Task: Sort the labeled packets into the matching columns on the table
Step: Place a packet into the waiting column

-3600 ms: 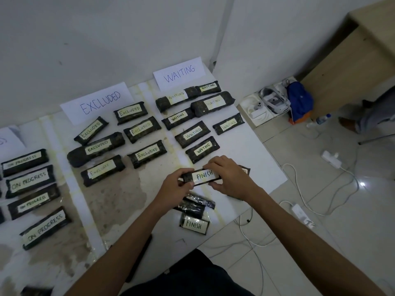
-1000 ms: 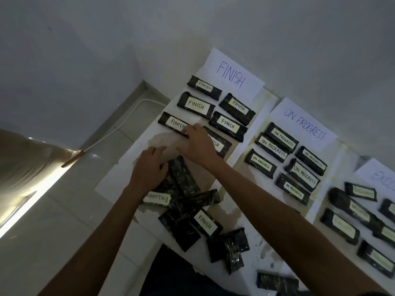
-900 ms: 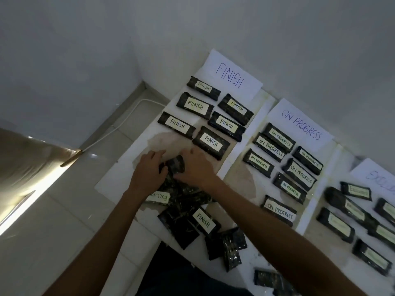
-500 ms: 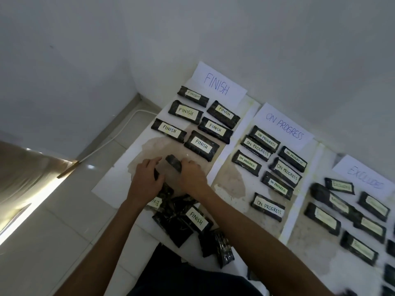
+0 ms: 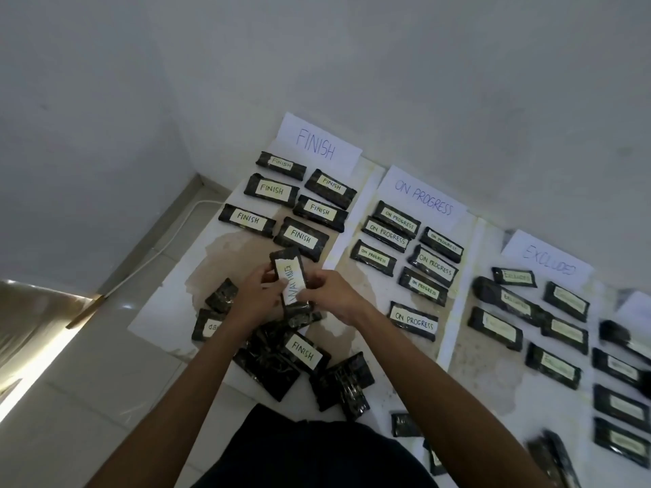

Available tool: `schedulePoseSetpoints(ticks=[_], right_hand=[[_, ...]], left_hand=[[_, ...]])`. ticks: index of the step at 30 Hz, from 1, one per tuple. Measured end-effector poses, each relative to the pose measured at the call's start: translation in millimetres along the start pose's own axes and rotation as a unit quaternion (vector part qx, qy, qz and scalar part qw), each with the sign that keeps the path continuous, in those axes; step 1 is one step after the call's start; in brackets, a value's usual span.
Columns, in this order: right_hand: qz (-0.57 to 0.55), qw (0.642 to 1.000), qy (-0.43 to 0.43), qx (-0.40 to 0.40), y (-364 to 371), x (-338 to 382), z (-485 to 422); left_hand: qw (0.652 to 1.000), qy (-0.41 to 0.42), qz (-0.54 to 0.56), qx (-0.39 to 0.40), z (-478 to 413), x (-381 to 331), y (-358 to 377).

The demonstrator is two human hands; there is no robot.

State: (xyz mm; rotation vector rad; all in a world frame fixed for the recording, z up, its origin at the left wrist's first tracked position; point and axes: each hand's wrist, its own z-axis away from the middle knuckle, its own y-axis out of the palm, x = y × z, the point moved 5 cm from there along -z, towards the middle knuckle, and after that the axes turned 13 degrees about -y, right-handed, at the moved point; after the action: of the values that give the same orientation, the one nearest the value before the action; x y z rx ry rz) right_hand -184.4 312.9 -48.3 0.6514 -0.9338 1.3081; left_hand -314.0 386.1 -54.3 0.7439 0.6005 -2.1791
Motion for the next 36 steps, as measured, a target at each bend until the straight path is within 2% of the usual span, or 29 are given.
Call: schedulePoseSetpoints(ticks=[4, 6, 8, 9, 11, 13, 15, 21, 28, 36], right_hand=[[0.001, 0.999, -0.02, -0.046, 2.1, -10.4, 25.5], [0.069, 0.993, -0.039, -0.086, -6.1, -14.1, 39.0], [0.186, 0.971, -0.096, -0.115, -18.5, -16.1, 52.8], [0.273, 0.945, -0.137, -0.115, -24.3, -15.3, 60.1], [0.454, 0.856, -0.23, -0.086, -29.5, -14.0, 71.6], [0.549, 0.784, -0.285, -0.054, -32.4, -15.4, 80.7], [0.578, 0.761, -0.291, -0.044, -37.4, -19.2, 90.8], [0.567, 0.779, -0.253, -0.085, -74.3, -44.3, 130.2], [0.478, 0.854, -0.104, -0.176, -145.5, -96.4, 212.5], [0.448, 0.862, -0.024, -0.236, -215.0, -157.6, 314.3]], left_hand=[[0.989, 0.087, -0.108, 0.041, 15.4, -14.1, 24.6], [0.982, 0.103, -0.139, 0.074, 18.8, -15.7, 35.0], [0.974, 0.107, -0.177, 0.095, 18.0, -14.9, 40.6], [0.968, 0.106, -0.201, 0.106, 16.3, -14.2, 43.5], [0.955, 0.102, -0.243, 0.135, 15.3, -14.1, 52.4], [0.939, 0.107, -0.283, 0.163, 18.0, -15.7, 65.2], [0.923, 0.111, -0.316, 0.189, 22.1, -18.0, 80.9], [0.899, 0.144, -0.349, 0.222, 44.1, -22.3, 131.9], [0.832, 0.289, -0.428, 0.2, 73.7, -31.3, 201.2], [0.788, 0.346, -0.459, 0.222, 111.3, -19.0, 302.6]])
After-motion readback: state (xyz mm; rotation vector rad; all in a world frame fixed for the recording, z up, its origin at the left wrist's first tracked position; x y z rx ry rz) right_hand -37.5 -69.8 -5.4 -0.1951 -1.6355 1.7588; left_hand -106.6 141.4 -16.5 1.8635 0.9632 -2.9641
